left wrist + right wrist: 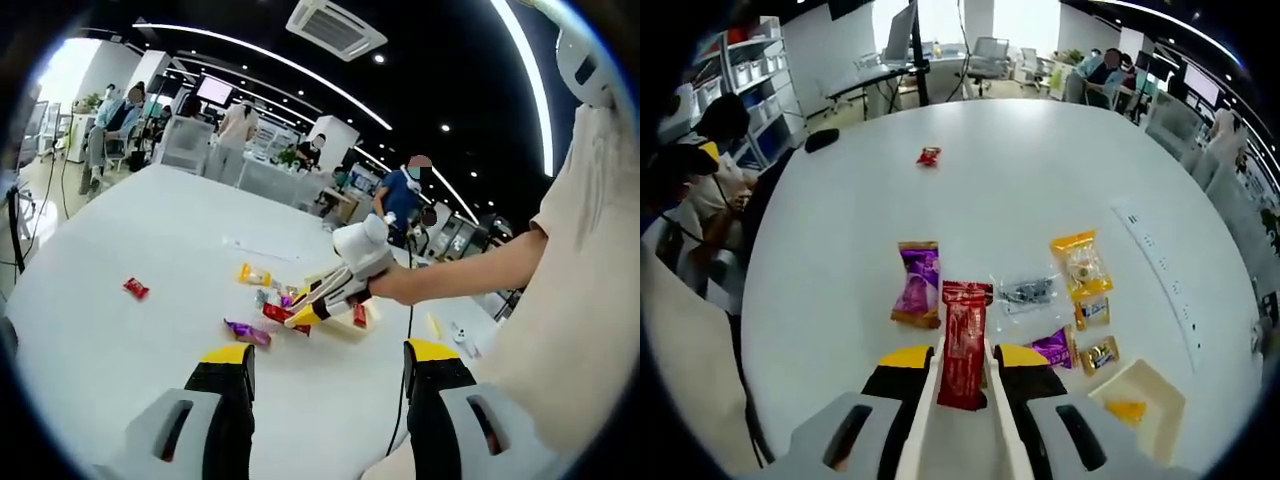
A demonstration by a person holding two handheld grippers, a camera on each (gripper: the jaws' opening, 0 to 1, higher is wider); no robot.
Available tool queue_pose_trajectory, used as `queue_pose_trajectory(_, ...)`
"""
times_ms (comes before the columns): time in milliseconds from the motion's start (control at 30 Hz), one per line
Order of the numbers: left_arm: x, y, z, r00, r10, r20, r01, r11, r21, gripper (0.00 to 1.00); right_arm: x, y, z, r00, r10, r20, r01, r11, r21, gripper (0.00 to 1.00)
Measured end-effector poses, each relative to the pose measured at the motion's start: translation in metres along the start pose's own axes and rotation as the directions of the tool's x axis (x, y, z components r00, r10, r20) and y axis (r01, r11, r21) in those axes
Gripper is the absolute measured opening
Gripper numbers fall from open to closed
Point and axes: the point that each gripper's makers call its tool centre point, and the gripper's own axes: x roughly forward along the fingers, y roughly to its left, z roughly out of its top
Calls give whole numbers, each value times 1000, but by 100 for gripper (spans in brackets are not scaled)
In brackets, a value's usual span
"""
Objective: Place the target food into the container with the food tongs after gripping and lifting it, then release it inside without dropping or visibly crushing the food.
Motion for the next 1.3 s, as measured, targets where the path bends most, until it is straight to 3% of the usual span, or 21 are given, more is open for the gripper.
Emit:
queue_pose_trajectory(267, 0, -5, 3, 1000, -10, 3, 10, 1000, 11, 60, -9, -1, 2, 1000, -15, 8, 15, 1000, -23, 24)
queue_pose_trajectory(500, 0, -8, 13, 1000, -15, 7, 15, 999, 44, 60, -22, -7, 10, 998, -33, 48, 33, 999, 6, 24)
queue_pose_trajectory(1300, -1, -31, 11, 999, -50, 14, 49, 995, 81, 60, -67, -21, 16, 985, -123, 122, 119, 992, 44, 24)
